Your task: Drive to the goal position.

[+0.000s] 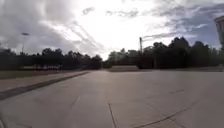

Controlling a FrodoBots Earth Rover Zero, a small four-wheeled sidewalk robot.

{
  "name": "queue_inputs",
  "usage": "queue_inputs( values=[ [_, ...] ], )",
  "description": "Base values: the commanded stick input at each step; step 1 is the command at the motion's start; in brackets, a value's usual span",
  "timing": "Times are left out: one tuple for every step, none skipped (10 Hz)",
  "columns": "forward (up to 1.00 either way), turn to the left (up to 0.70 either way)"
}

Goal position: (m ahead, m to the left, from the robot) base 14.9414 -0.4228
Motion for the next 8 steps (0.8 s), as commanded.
queue_inputs(
  values=[
    [0.7, 0.0],
    [0.7, 0.0],
    [0.7, 0.0],
    [0.7, 0.0],
    [0.7, 0.0],
    [0.7, -0.12],
    [0.7, -0.35],
    [0.7, -0.35]
  ],
)
